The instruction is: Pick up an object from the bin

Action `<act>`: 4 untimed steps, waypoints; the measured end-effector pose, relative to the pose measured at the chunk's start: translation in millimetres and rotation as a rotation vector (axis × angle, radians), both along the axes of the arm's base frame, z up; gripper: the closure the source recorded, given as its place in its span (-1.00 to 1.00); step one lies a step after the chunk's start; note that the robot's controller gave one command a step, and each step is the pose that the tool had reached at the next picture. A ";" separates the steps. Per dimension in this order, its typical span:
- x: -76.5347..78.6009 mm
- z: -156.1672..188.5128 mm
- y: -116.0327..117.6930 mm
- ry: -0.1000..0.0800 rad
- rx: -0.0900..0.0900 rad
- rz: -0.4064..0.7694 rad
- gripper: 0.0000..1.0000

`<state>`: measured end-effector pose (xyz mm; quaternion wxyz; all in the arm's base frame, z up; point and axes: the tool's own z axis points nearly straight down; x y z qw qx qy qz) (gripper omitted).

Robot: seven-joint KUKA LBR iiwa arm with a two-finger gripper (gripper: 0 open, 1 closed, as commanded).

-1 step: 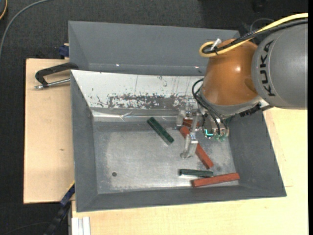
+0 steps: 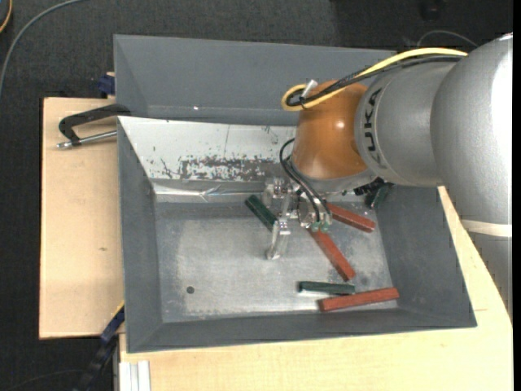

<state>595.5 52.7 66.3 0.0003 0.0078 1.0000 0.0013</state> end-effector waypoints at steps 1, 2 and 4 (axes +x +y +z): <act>1.4 35.2 6.3 -0.006 0.000 -0.163 -1.00; -1.5 36.3 23.0 -0.003 0.000 -0.452 -1.00; -2.1 5.2 6.9 0.000 -0.001 -0.571 -1.00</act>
Offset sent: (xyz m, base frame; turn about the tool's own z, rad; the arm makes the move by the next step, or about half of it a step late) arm -0.0002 0.0051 0.0337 0.1637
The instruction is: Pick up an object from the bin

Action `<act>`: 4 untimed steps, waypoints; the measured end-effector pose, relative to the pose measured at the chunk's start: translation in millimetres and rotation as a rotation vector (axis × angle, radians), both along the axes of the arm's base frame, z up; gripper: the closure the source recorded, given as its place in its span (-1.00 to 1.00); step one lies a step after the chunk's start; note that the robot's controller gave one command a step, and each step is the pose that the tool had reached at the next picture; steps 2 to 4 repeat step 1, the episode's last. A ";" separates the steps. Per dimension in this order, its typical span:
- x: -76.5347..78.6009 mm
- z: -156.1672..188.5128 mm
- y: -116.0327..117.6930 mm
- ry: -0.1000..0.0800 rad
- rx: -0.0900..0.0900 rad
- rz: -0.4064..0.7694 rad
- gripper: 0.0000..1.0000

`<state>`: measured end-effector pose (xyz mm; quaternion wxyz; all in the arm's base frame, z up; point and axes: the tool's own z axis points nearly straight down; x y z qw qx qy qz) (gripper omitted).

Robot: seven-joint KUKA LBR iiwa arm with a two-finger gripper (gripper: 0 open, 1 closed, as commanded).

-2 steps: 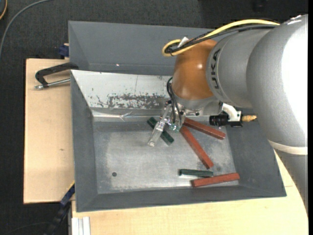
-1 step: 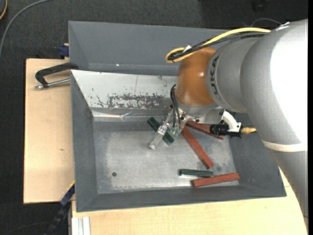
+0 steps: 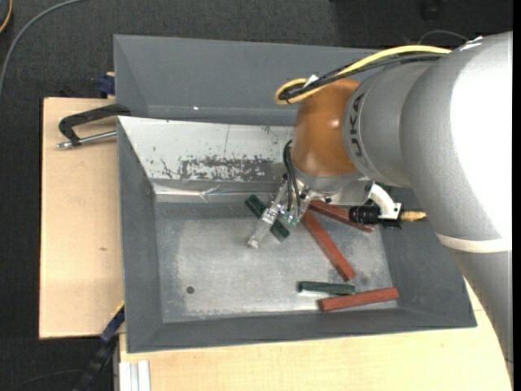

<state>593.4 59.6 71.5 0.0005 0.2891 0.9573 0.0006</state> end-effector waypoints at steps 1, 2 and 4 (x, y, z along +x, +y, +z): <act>-0.1 -0.1 0.2 0.000 0.000 0.000 1.00; -0.1 -0.1 0.2 0.000 0.000 0.000 1.00; -0.1 -0.1 0.2 0.000 0.000 0.000 1.00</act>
Offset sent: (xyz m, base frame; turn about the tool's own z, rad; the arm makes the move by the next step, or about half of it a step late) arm 0.0000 0.0000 0.0000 0.0000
